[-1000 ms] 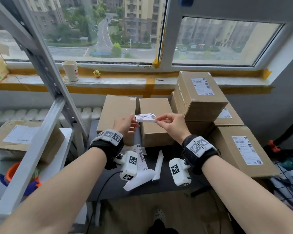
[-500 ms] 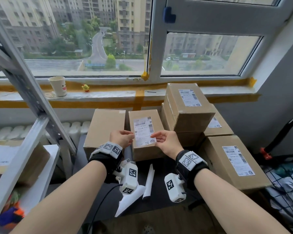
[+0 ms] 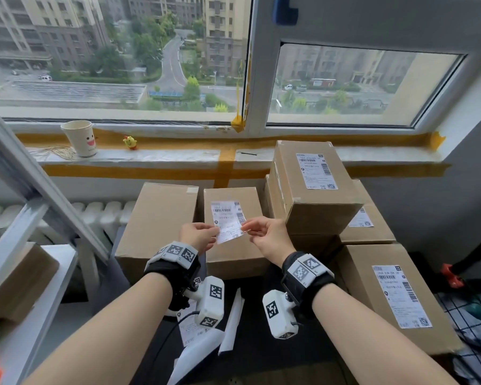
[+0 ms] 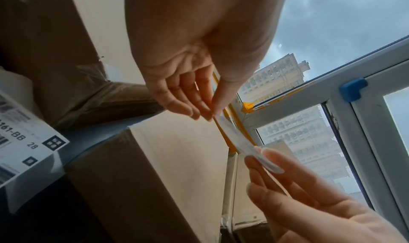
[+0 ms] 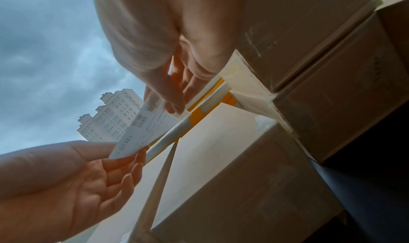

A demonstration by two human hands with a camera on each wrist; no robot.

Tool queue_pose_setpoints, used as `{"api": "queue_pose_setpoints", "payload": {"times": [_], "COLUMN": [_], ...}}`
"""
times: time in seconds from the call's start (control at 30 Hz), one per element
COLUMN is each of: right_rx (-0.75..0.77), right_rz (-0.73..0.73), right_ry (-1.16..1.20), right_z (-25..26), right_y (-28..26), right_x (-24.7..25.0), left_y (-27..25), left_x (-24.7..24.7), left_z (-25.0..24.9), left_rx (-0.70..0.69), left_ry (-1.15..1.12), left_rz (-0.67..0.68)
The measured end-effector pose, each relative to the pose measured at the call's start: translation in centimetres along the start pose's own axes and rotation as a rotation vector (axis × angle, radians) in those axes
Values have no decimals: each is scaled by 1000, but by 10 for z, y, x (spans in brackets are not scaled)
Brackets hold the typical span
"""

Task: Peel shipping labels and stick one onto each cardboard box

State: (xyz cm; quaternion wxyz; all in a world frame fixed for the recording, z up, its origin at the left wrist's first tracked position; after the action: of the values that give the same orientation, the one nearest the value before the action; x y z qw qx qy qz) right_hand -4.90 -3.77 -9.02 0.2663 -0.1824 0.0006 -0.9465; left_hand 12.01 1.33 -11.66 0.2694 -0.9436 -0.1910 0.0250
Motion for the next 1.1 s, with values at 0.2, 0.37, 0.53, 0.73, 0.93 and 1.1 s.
{"api": "queue_pose_setpoints", "payload": {"times": [0.2,0.37,0.53,0.73,0.93,1.1], "right_rx": [-87,-191,-260,-292,-314,-323], "right_rz": [4,-89,-143,-166,-144,-160], "right_ry": [-46,38,-6,-189,-269,-310], "right_z": [-11,-25,-39,-43,-42,-39], "right_y": [12,23,36,41,37,38], "right_x": [0,2,0,1,2,1], "left_y": [10,20,31,42,43,47], "left_x": [0,-3,-9,-16,-16,-14], "left_z": [-10,-10,-8,-3,-1,0], "left_rx": [-105,-97,-76,-47,-30,-27], "left_ry": [81,96,119,248,300,396], "left_rz": [-64,-40,-36,-71,-118,-198]}}
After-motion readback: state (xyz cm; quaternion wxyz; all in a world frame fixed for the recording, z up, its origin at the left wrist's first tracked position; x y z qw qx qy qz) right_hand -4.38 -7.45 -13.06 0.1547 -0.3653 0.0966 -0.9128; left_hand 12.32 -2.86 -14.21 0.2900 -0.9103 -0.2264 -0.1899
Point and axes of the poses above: each hand's wrist, its own y-axis towards the middle knuckle, its own x-axis out of the back of the hand, z = x × y, the point moved 5 cm from there along y, towards the middle knuckle, and after that the axes turned 7 degrees about z, right-handed, at the moved point
